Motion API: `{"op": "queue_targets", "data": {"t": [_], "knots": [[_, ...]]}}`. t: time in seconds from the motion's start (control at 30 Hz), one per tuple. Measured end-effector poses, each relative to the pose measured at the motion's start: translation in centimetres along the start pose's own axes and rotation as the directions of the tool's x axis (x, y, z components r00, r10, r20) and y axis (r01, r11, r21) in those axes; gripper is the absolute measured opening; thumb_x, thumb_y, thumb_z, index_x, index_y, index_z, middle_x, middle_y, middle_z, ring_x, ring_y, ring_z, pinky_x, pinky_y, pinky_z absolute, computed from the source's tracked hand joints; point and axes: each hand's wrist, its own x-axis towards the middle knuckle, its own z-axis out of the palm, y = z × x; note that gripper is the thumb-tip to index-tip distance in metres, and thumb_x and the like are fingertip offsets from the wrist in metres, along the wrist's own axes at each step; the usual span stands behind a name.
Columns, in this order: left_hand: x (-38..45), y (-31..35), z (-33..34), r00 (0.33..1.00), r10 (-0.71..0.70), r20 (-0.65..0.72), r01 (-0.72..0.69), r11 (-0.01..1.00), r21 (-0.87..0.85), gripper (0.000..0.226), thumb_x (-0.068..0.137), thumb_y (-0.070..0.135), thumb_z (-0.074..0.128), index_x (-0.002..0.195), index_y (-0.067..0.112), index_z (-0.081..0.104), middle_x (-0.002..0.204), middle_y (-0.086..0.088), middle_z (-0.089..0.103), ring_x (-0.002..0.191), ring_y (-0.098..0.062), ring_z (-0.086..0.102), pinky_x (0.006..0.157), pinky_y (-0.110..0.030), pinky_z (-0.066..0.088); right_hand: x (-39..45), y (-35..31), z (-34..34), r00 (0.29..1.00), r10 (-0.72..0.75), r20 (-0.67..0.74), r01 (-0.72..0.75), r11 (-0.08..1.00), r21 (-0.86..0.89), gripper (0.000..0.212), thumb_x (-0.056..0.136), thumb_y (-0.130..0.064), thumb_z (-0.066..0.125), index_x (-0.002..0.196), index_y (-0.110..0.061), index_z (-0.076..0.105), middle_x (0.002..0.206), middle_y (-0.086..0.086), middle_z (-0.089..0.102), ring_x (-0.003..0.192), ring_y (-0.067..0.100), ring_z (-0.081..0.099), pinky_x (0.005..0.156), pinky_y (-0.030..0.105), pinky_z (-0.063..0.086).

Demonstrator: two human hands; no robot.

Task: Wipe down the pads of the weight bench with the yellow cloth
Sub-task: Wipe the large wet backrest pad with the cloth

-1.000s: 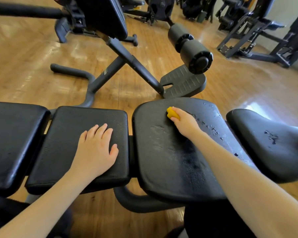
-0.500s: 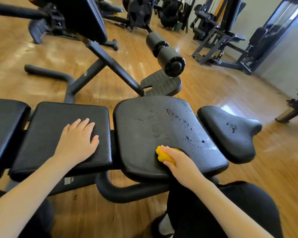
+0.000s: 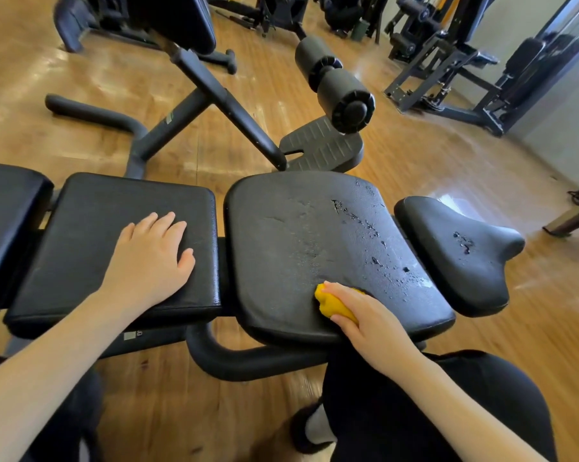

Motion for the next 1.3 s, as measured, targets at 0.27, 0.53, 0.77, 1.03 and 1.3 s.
{"op": "queue_targets", "data": {"t": [0.27,0.53,0.77,1.03,1.3], "knots": [[0.1,-0.2,0.7,0.999,0.003,-0.034,-0.002,1.0,0.019,0.054,0.078,0.032,0.041,0.12,0.002,0.056,0.129,-0.019,0.054,0.122,-0.039,0.047,0.096,-0.056,0.037,9.0,3.9,-0.2,0.999,0.041,-0.034,-0.039,0.997,0.069,0.045,0.09,-0.023,0.055,0.134,-0.016,0.045,0.136,-0.002,0.052,0.125,0.017,0.048,0.108,0.032,0.035],[0.4,-0.1,0.9,0.999,-0.03,-0.034,0.031,0.999,0.03,0.06,0.076,0.039,0.03,0.113,0.004,0.06,0.122,-0.017,0.059,0.114,-0.038,0.054,0.089,-0.055,0.044,19.8,6.1,-0.6,0.985,0.108,-0.133,-0.103,0.994,0.049,0.046,0.091,-0.024,0.053,0.135,-0.016,0.043,0.137,0.003,0.05,0.127,0.024,0.045,0.105,0.031,0.033],[0.4,0.0,1.1,0.998,-0.065,-0.016,0.065,0.998,0.008,0.058,0.074,0.039,0.031,0.111,0.006,0.062,0.121,-0.013,0.06,0.114,-0.035,0.054,0.09,-0.053,0.045,25.5,6.8,-1.7,0.974,0.155,-0.167,-0.147,0.987,0.059,0.039,0.093,-0.025,0.048,0.131,-0.016,0.045,0.131,0.008,0.054,0.121,0.029,0.048,0.096,0.031,0.036],[1.1,-0.3,1.0,0.997,-0.055,-0.049,0.056,0.998,0.012,0.057,0.074,0.04,0.032,0.11,0.008,0.062,0.121,-0.011,0.06,0.114,-0.033,0.054,0.09,-0.052,0.045,24.4,6.5,-2.1,0.973,0.146,-0.178,-0.134,0.988,0.081,0.042,0.094,-0.024,0.048,0.134,-0.013,0.043,0.139,0.006,0.048,0.128,0.025,0.042,0.104,0.028,0.028],[0.8,-0.7,1.1,0.997,-0.026,-0.079,0.03,0.998,0.049,0.052,0.074,0.035,0.038,0.107,0.004,0.063,0.116,-0.015,0.062,0.109,-0.037,0.057,0.085,-0.054,0.046,15.4,6.0,-1.1,0.986,0.143,-0.087,-0.137,0.988,0.074,0.047,0.093,-0.026,0.051,0.138,-0.015,0.04,0.142,0.001,0.044,0.131,0.019,0.04,0.109,0.027,0.027]]}}
